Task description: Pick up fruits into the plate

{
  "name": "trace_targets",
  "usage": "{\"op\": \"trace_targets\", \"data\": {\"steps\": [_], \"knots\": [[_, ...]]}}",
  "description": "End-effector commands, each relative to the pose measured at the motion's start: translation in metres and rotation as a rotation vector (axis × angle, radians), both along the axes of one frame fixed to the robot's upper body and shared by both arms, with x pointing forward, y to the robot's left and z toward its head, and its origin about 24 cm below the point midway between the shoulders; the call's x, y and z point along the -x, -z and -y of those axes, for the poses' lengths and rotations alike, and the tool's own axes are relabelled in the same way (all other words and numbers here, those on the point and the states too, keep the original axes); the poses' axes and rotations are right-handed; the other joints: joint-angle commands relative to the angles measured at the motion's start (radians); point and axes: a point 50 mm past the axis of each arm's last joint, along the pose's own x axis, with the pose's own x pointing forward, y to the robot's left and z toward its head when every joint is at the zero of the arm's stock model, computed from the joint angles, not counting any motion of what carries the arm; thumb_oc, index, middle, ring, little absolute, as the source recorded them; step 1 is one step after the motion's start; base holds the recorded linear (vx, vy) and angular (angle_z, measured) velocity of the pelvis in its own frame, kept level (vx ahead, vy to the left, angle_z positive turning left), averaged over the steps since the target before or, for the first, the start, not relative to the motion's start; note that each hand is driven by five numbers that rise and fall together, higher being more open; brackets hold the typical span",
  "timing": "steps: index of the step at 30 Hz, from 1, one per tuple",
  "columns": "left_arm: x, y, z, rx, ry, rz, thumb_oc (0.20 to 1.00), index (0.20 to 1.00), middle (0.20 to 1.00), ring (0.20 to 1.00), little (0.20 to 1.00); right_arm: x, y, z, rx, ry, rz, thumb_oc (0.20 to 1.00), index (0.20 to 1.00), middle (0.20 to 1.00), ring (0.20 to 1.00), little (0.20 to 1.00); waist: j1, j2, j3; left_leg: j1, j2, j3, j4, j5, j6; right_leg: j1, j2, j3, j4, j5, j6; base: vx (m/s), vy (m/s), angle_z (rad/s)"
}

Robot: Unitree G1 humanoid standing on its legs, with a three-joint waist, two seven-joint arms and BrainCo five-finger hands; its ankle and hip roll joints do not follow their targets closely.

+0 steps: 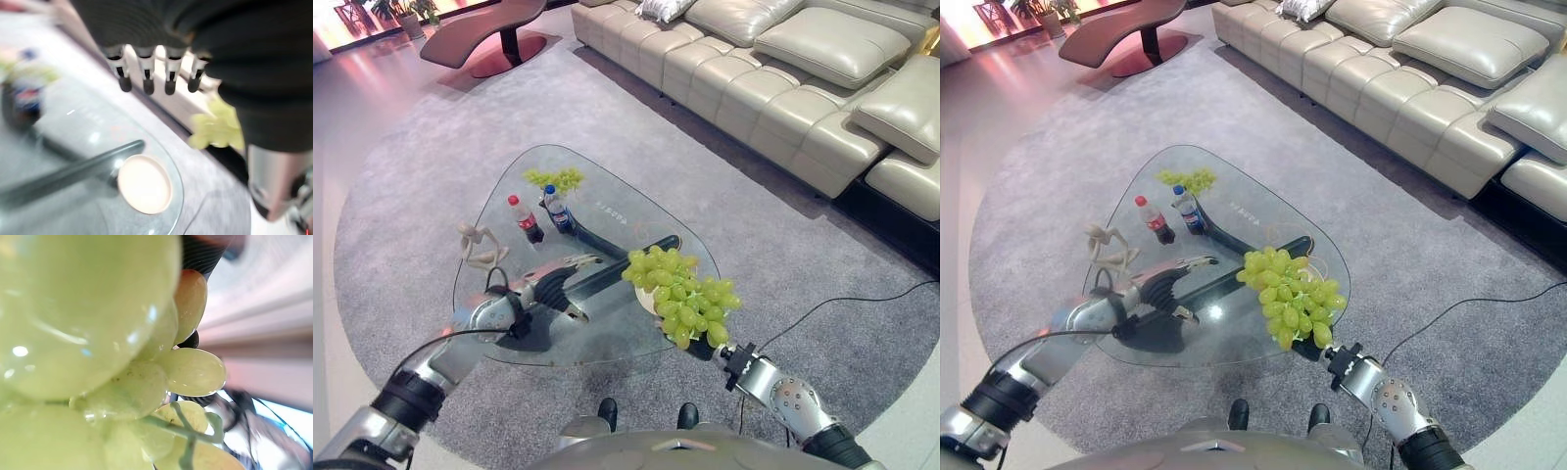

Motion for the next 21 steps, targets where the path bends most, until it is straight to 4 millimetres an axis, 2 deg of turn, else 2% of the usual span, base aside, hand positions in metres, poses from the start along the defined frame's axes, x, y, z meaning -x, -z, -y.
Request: {"op": "trace_targets", "data": {"steps": [1, 8, 10, 11, 12, 19, 21], "knots": [[-0.007, -0.002, -0.021, 0.081, -0.153, 0.041, 1.000, 1.000, 1.000, 1.000, 1.000, -0.027, -0.030, 0.010, 0.082, 0.069, 0.255, 0.200, 0.200, 0.200, 0.200, 0.200, 0.014, -0.048, 0.015, 0.034, -0.050, 0.103, 0.044, -0.134, 0.035, 0.025, -0.029, 0.014, 0.022, -0.055, 0.054, 0.03, 0.016, 0.03], [0.012, 0.048, -0.036, 0.142, -0.382, -0.117, 1.000, 1.000, 1.000, 1.000, 1.000, -0.050, -0.038, 0.054, 0.504, 0.195, 0.373, 0.200, 0.200, 0.200, 0.200, 0.200, 0.017, -0.050, 0.047, 0.011, -0.048, 0.106, 0.060, -0.136, 0.037, -0.003, -0.029, 0.017, 0.040, -0.057, 0.048, 0.01, 0.007, 0.01], [0.022, 0.077, -0.038, 0.118, -0.481, -0.189, 1.000, 1.000, 1.000, 1.000, 1.000, -0.066, -0.050, 0.071, 0.726, 0.236, 0.458, 0.200, 0.200, 0.200, 0.200, 0.200, 0.019, -0.049, 0.073, -0.015, -0.049, 0.100, 0.075, -0.137, 0.039, -0.032, -0.028, 0.023, 0.058, -0.059, 0.044, -0.04, 0.029, 0.00], [0.024, 0.081, -0.037, 0.118, -0.496, -0.200, 1.000, 1.000, 1.000, 1.000, 1.000, -0.069, -0.053, 0.074, 0.757, 0.245, 0.470, 0.200, 0.200, 0.200, 0.200, 0.200, 0.019, -0.049, 0.080, -0.021, -0.050, 0.098, 0.077, -0.137, 0.040, -0.037, -0.028, 0.024, 0.060, -0.059, 0.043, -0.08, 0.011, -0.01], [0.029, 0.093, -0.036, 0.097, -0.533, -0.233, 1.000, 1.000, 1.000, 1.000, 1.000, -0.076, -0.061, 0.081, 0.865, 0.263, 0.510, 0.200, 0.200, 0.200, 0.200, 0.200, 0.022, -0.050, 0.098, -0.034, -0.052, 0.094, 0.084, -0.137, 0.042, -0.050, -0.028, 0.026, 0.068, -0.061, 0.041, -0.08, -0.003, 0.00], [0.052, 0.131, -0.034, 0.054, -0.608, -0.363, 1.000, 1.000, 1.000, 1.000, 1.000, -0.108, -0.092, 0.108, 1.220, 0.374, 0.605, 0.200, 0.200, 0.200, 0.200, 0.200, 0.033, -0.042, 0.178, -0.101, -0.060, 0.057, 0.105, -0.131, 0.046, -0.115, -0.028, 0.021, 0.107, -0.065, 0.030, -0.10, -0.007, 0.09], [0.055, 0.136, -0.033, 0.054, -0.623, -0.393, 1.000, 1.000, 1.000, 1.000, 1.000, -0.114, -0.100, 0.111, 1.281, 0.401, 0.622, 0.200, 0.200, 0.200, 0.200, 0.200, 0.037, -0.039, 0.192, -0.113, -0.062, 0.048, 0.107, -0.128, 0.046, -0.126, -0.029, 0.017, 0.114, -0.066, 0.029, -0.08, 0.004, 0.11]]}}
